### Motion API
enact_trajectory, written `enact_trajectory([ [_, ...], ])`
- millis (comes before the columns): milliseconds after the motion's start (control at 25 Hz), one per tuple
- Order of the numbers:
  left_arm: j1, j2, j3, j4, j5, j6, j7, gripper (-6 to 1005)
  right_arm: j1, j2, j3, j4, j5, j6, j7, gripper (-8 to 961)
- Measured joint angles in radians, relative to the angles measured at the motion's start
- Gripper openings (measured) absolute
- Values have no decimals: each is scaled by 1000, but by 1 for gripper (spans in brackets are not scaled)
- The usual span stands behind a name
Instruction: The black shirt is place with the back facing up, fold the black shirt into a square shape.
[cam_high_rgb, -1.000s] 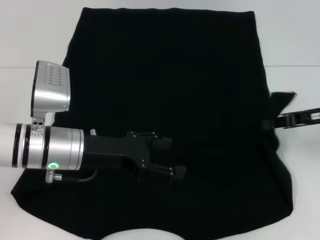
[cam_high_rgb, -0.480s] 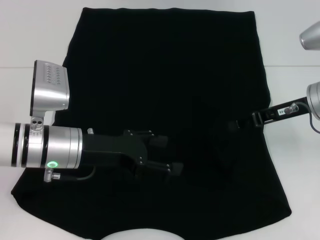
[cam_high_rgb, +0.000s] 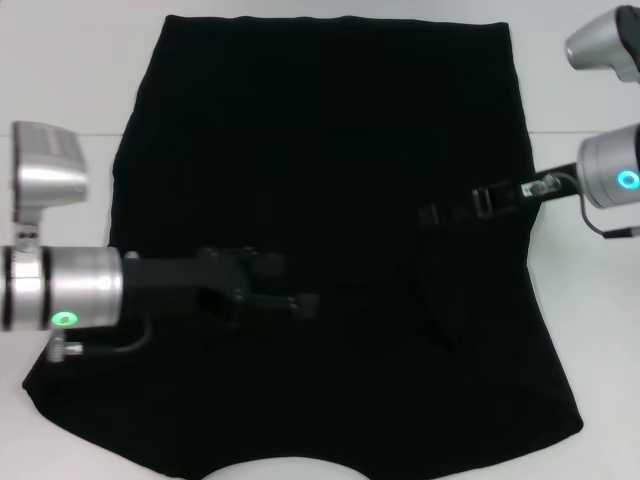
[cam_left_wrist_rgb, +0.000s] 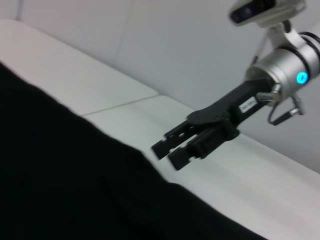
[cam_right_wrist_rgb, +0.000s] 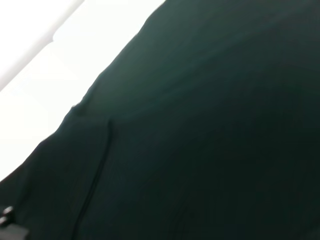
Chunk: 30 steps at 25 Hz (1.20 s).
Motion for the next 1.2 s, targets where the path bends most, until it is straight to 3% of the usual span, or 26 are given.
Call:
enact_trajectory([
  [120,34,18,-18,34,4,5,-59,919,18,12,0,4,1,40,-15,599],
  [280,78,25,-64,117,57,15,-136,919,27,18,-1,0,16,60,-48,769],
  [560,129,26,-219,233,219,65,-237,919,9,4,0,-6,124,56,-142,790],
  [800,159,24,-308,323,340,70,-341,919,0,5,-1,1,154,25,-274,790],
  [1200,164,24,-317,396,515,116,-510,919,-4,18,-3,-1,156,-4,-362,791],
])
